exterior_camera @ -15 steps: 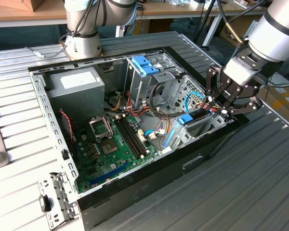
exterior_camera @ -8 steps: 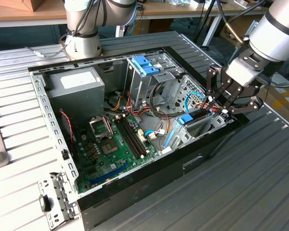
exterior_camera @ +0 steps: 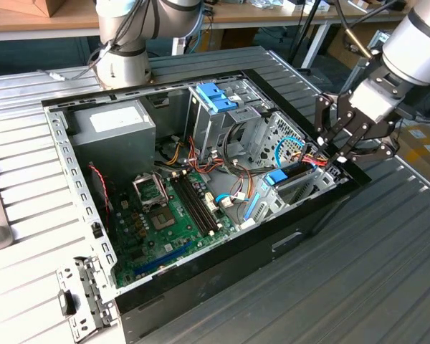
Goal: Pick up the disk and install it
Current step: 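Insert the first disk wire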
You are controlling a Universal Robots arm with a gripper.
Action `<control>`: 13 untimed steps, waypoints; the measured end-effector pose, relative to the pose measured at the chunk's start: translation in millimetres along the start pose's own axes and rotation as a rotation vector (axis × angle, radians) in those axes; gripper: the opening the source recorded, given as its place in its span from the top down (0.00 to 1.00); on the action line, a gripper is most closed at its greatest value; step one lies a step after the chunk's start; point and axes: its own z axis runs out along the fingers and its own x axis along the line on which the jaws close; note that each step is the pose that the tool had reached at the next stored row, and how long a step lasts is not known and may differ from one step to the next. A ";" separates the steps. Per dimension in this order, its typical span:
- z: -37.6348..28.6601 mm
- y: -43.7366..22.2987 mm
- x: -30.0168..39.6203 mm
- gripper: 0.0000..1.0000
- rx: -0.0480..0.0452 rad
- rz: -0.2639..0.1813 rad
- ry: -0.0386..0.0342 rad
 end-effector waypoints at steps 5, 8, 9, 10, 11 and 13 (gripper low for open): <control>0.6 -9.0 2.2 0.70 -0.0093 -0.012 -0.0024; 1.4 -12.5 3.7 0.70 -0.0155 -0.025 -0.0039; 1.8 -12.7 4.4 0.70 -0.0166 -0.026 -0.0043; 2.2 -12.8 5.5 0.70 -0.0181 -0.026 -0.0046; 2.5 -12.7 6.4 0.70 -0.0190 -0.027 -0.0048; 3.1 -12.4 8.8 0.70 -0.0204 -0.028 -0.0051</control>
